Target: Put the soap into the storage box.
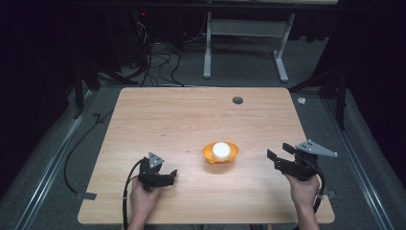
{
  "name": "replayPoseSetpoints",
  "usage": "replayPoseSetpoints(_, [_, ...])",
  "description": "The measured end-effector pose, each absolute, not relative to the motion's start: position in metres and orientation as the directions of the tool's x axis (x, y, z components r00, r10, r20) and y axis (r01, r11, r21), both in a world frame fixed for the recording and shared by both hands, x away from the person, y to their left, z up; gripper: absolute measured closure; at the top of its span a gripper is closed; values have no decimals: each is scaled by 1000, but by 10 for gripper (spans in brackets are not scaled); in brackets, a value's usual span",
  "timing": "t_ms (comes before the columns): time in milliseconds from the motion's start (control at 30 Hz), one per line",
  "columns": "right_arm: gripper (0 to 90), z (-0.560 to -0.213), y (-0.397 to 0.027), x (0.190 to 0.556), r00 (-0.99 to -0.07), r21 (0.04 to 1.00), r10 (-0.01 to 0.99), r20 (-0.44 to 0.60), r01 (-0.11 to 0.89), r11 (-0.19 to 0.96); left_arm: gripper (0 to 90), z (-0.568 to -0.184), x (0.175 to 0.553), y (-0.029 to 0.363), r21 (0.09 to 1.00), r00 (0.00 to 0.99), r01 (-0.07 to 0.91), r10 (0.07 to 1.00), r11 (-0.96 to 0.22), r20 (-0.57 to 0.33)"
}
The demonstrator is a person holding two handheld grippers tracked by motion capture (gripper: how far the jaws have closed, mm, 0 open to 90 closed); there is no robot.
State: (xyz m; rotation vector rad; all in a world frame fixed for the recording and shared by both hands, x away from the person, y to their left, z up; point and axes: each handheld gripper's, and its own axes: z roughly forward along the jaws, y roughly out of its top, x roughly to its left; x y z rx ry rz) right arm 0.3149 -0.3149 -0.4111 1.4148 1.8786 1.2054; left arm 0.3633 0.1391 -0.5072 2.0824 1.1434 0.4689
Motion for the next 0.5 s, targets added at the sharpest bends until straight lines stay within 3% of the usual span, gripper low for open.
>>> replayPoseSetpoints(500, [303,-421,-319,309,-328,861,935,135,507,53,156,-507,363,139,727,544,584,839,-361,-20])
